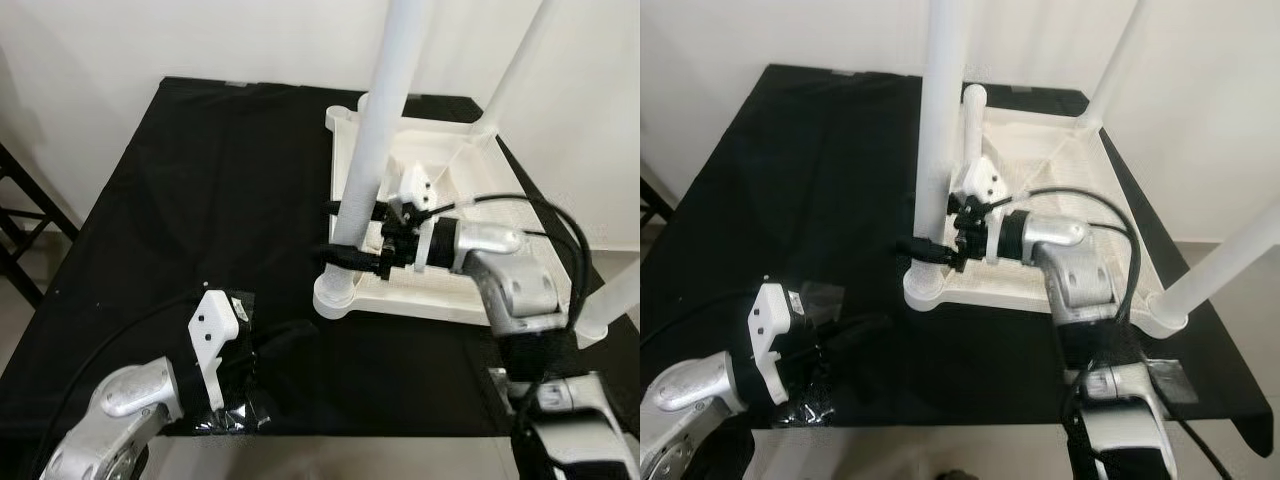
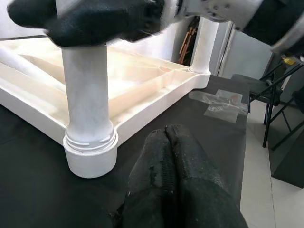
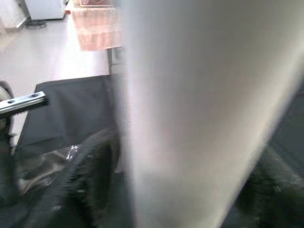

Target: Building children table

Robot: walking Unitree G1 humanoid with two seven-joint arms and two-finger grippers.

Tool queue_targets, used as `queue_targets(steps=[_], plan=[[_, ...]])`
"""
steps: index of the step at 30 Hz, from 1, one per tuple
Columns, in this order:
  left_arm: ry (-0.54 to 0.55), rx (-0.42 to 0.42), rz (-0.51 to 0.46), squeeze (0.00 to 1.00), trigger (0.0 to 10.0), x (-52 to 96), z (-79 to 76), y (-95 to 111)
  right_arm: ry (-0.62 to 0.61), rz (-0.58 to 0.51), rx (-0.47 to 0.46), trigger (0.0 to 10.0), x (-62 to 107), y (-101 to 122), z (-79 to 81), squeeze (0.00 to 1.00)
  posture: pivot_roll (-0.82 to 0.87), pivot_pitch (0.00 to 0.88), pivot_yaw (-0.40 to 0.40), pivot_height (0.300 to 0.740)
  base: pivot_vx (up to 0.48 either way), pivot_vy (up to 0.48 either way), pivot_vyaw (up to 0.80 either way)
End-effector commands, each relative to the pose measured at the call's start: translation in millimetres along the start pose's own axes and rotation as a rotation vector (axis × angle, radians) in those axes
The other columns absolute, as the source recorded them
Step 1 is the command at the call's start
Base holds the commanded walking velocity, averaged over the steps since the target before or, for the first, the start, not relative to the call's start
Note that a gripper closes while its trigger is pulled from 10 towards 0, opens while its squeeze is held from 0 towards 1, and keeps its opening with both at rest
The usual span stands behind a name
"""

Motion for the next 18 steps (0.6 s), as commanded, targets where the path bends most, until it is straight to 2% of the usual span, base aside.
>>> queue_targets(steps=[1, 2, 3, 12, 14, 15, 16, 17, 18], plan=[[-0.013, 0.018, 0.011, 0.00, 10.0, -0.6, -3.7, -4, 0.014, -0.024, 0.001, 0.9, 3.3, 7, -6.3, 0.00, 0.05, 0.101, -0.121, 0.740, 0.000, 0.000, 0.00], [-0.013, 0.018, 0.011, 0.00, 10.0, -0.6, -3.7, -4, 0.014, -0.024, 0.001, 0.9, 3.3, 7, -6.3, 0.00, 0.05, 0.101, -0.121, 0.740, 0.000, 0.000, 0.00], [-0.014, 0.019, 0.011, 0.00, 10.0, -0.7, -4.2, -4, 0.022, -0.017, -0.001, 0.0, 3.7, 8, -9.3, 0.00, 0.05, 0.101, -0.122, 0.740, 0.000, 0.000, 0.00], [-0.018, 0.024, 0.007, 0.00, 10.0, -1.2, -6.5, -4, 0.076, -0.002, -0.026, 0.0, 9.4, 5, -17.6, 0.00, 0.05, 0.100, -0.129, 0.740, 0.000, 0.000, 0.00], [-0.017, 0.025, 0.004, 0.00, 10.0, -1.6, -7.3, -4, 0.011, 0.028, -0.021, 0.0, 10.0, -13, -16.3, 0.00, 0.03, 0.090, -0.141, 0.740, 0.000, 0.000, 0.00], [-0.017, 0.025, 0.004, 0.00, 10.0, -1.6, -7.3, -4, 0.011, 0.028, -0.021, 0.0, 10.0, -13, -16.3, 0.00, 0.03, 0.090, -0.141, 0.740, 0.000, 0.000, 0.00], [-0.017, 0.025, 0.003, 0.00, 10.0, -1.6, -7.6, -4, -0.042, 0.044, -0.012, 0.0, 8.4, -23, -15.1, 0.00, 0.02, 0.086, -0.146, 0.740, 0.000, 0.000, 0.00], [-0.016, 0.025, 0.002, 0.00, 10.0, -1.2, -7.8, -4, -0.207, 0.050, -0.040, 0.0, -1.0, -41, -12.8, 0.00, 0.02, 0.092, -0.154, 0.740, 0.000, 0.000, 0.00], [-0.016, 0.025, 0.002, 0.00, 10.0, -1.2, -7.8, -4, -0.207, 0.050, -0.040, 0.0, -1.0, -41, -12.8, 0.00, 0.02, 0.092, -0.154, 0.740, 0.000, 0.000, 0.00]])
Point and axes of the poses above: a point about 5 cm out from each wrist's last joint towards the gripper, its own x axis pointing back from the gripper into the wrist, its own y axis along the axis of the wrist's last joint, z = x × y, the point moved 2 cm from there along -x, pointing out of the wrist towards the gripper, and after that the axes turned 13 degrees about -x, right-handed, at the moved point
